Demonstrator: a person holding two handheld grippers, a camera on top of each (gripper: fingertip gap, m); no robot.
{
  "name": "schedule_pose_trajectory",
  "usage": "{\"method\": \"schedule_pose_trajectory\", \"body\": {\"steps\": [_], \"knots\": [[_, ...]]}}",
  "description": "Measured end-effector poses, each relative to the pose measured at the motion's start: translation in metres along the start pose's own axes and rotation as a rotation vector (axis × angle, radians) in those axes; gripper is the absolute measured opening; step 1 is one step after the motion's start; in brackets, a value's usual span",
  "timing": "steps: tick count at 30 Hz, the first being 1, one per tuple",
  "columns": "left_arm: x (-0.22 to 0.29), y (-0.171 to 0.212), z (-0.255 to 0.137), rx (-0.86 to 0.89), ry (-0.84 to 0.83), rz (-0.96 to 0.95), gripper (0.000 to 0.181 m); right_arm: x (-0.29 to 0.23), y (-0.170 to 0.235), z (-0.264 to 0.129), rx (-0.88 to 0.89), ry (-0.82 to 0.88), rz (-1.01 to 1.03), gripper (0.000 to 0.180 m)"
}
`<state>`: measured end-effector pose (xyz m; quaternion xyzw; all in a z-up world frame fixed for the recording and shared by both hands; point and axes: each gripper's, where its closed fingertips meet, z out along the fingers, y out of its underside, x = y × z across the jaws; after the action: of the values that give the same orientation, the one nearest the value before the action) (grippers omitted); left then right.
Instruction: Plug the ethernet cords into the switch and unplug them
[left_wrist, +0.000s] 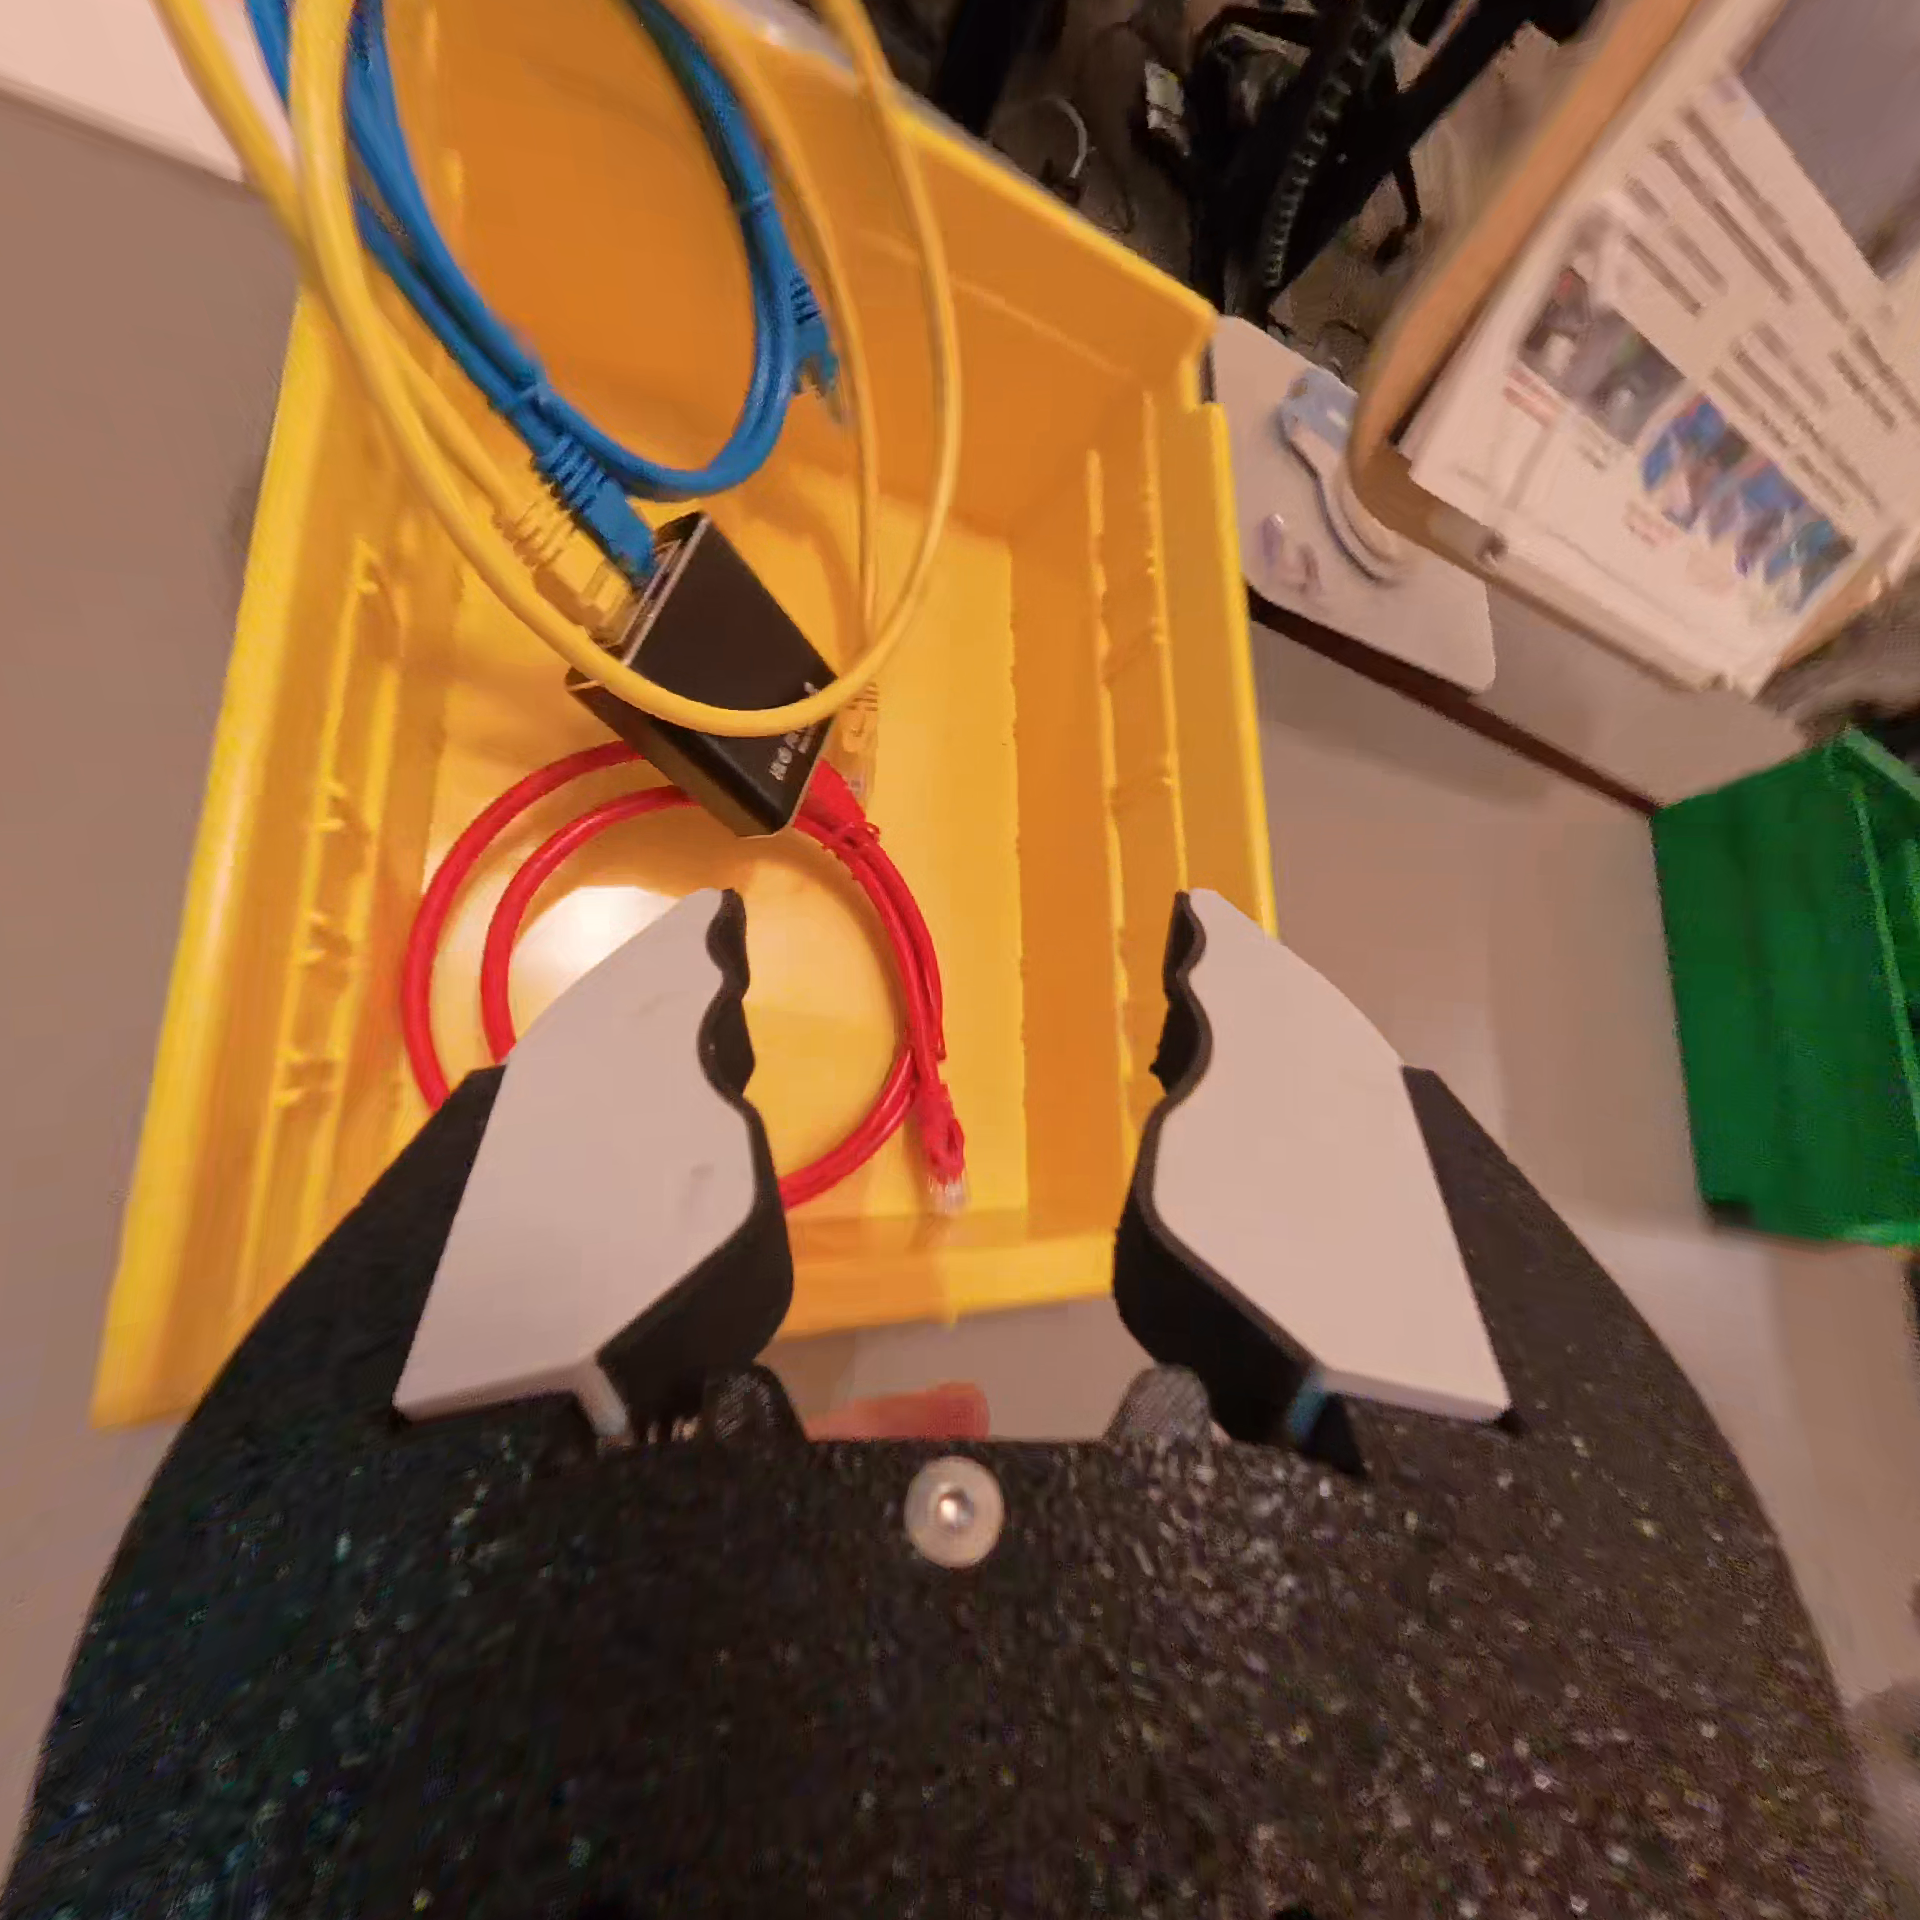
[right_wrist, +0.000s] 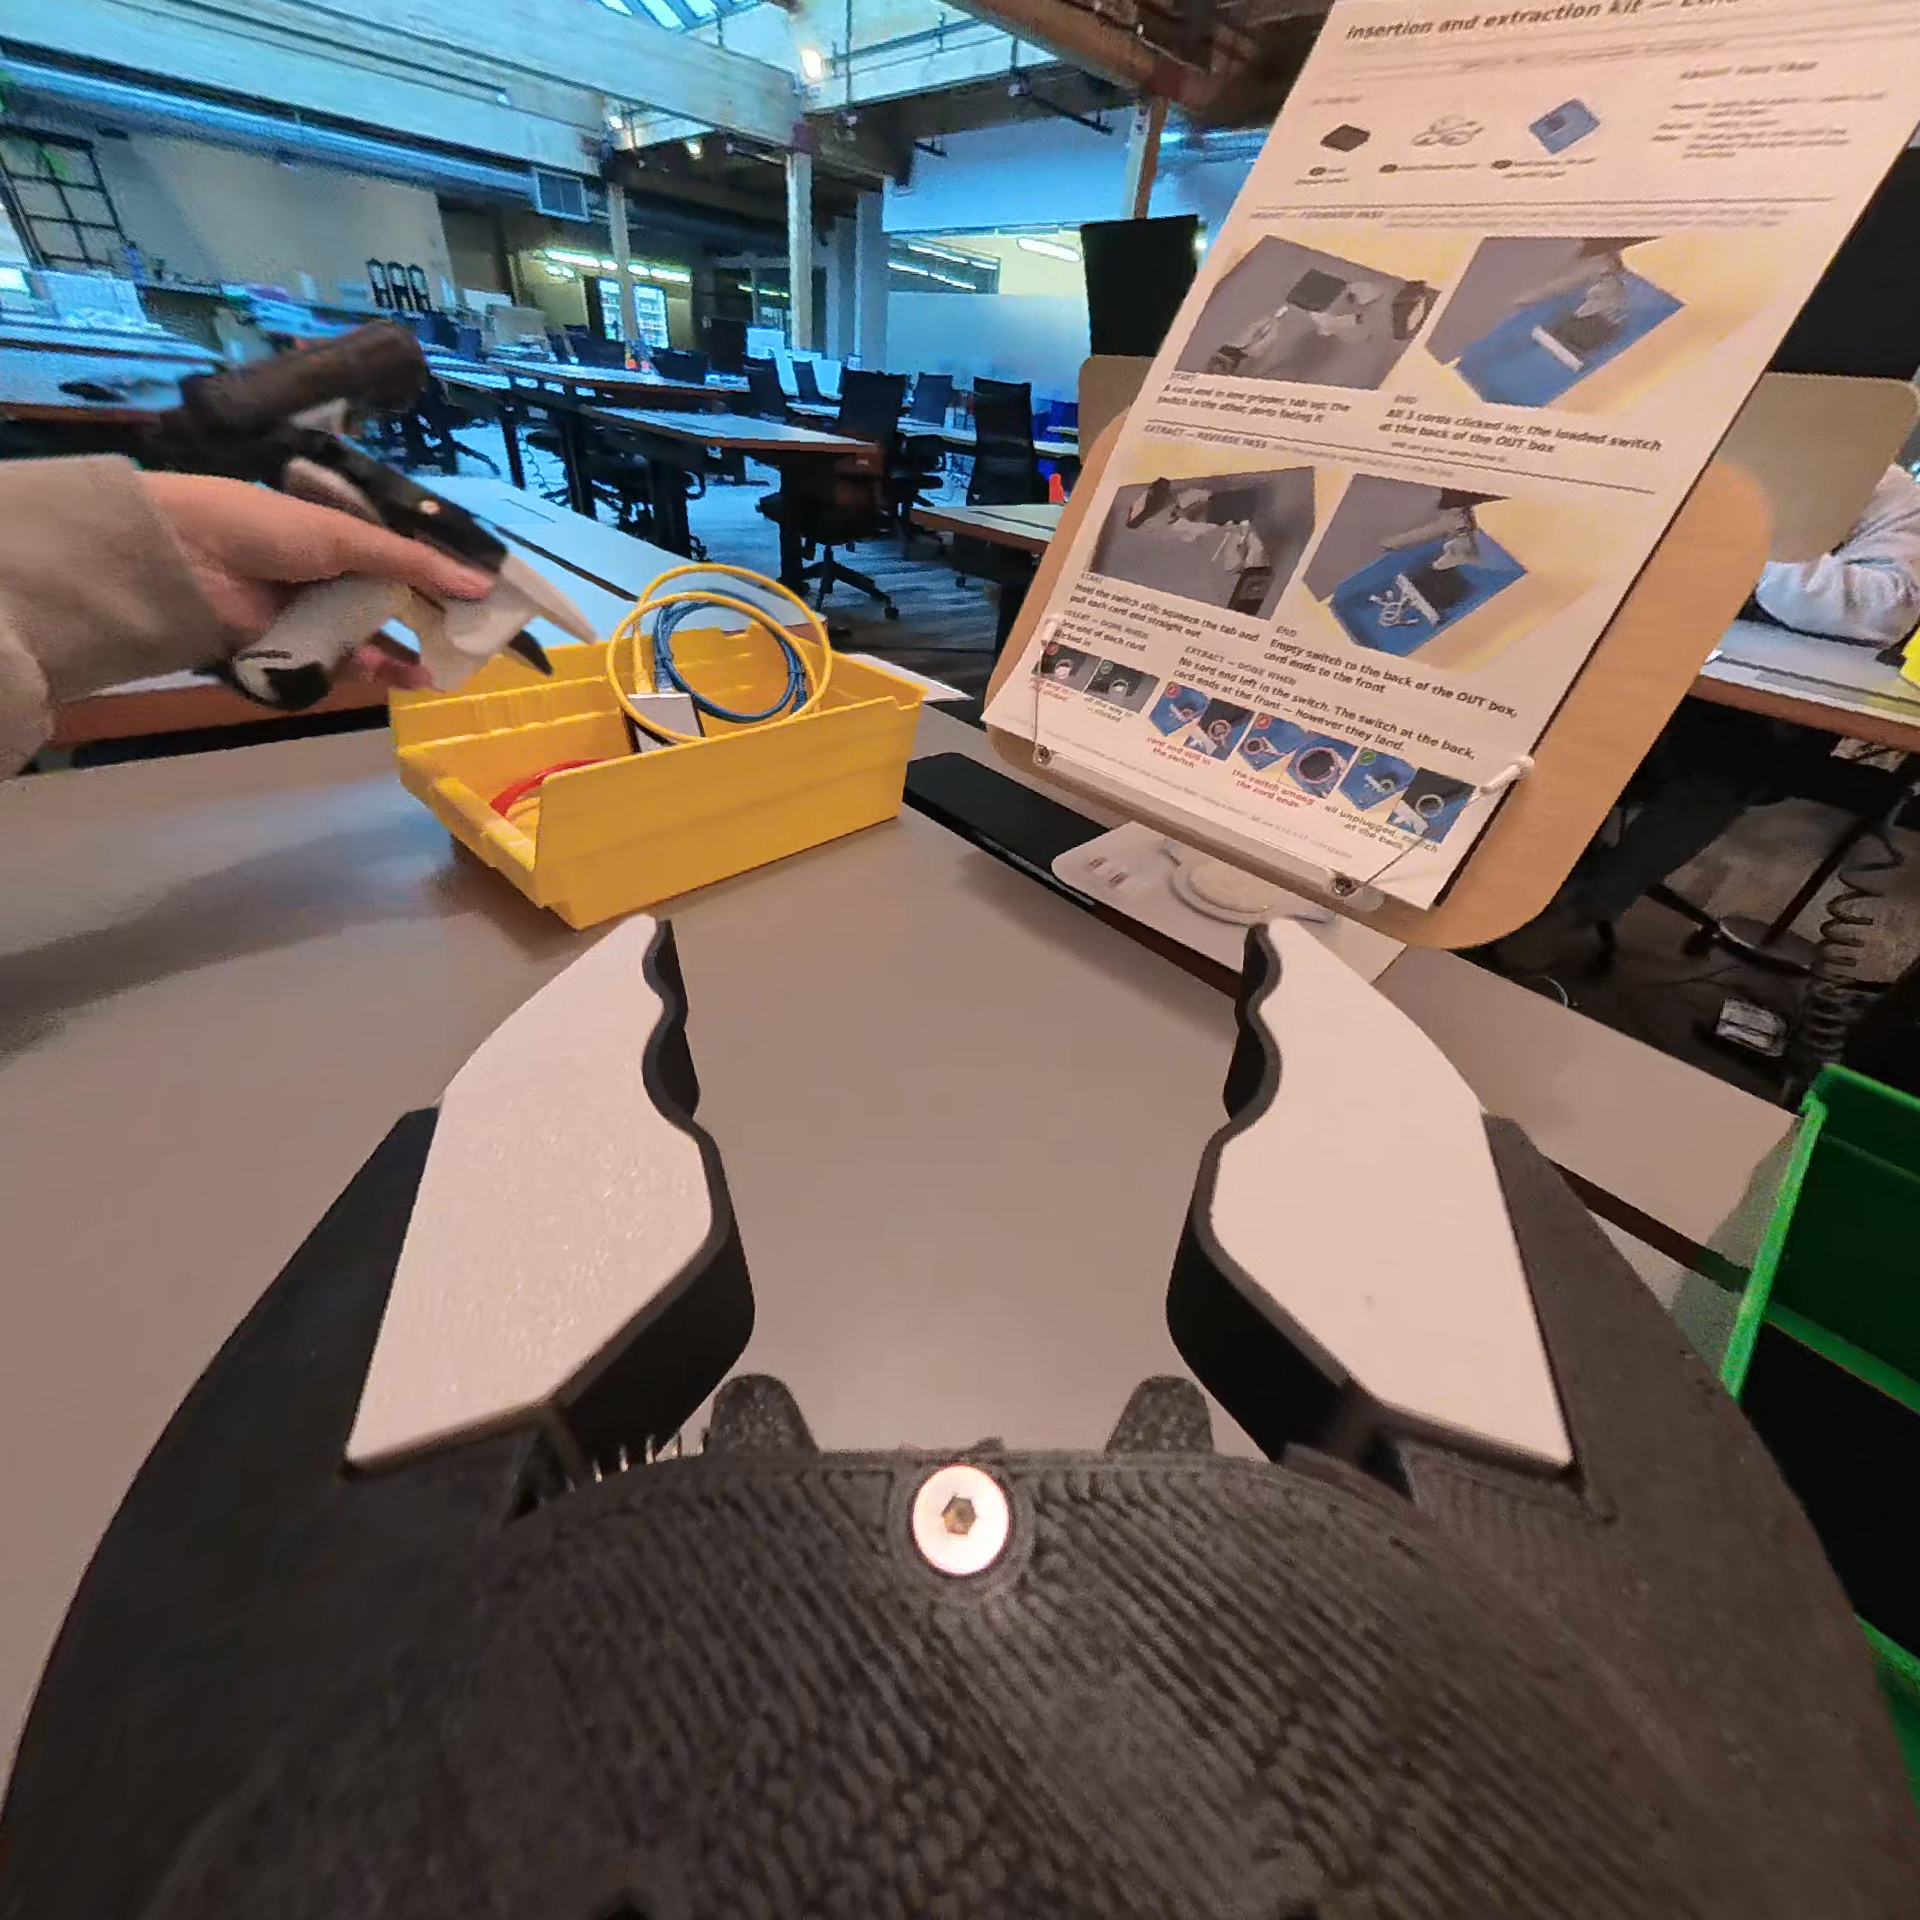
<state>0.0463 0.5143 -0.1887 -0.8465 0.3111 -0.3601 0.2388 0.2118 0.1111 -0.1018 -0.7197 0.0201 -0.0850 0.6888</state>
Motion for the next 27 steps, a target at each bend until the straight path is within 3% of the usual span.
{"method": "schedule_pose_trajectory", "body": {"steps": [3,8,12,17,21,27], "knots": [[-0.025,-0.004,0.029,0.007,-0.072,-0.146,0.073,0.0,-0.001,-0.009,-0.006,0.008,-0.031,0.101],[-0.064,0.002,0.066,0.012,-0.228,-0.232,0.072,0.011,-0.001,-0.021,-0.005,0.025,-0.018,0.101],[-0.056,-0.021,0.079,0.194,-0.053,-0.362,0.062,0.02,0.002,-0.027,0.014,0.031,0.029,0.098],[-0.056,-0.013,0.095,0.153,0.079,-0.534,0.034,0.025,0.005,-0.027,0.022,0.018,0.063,0.095],[-0.051,-0.017,0.093,0.135,0.085,-0.419,0.028,0.026,0.007,-0.026,0.031,0.016,0.09,0.094],[-0.009,-0.048,0.055,0.27,0.108,-0.015,0.024,0.02,0.01,-0.026,-0.007,0.018,0.034,0.094]]}}
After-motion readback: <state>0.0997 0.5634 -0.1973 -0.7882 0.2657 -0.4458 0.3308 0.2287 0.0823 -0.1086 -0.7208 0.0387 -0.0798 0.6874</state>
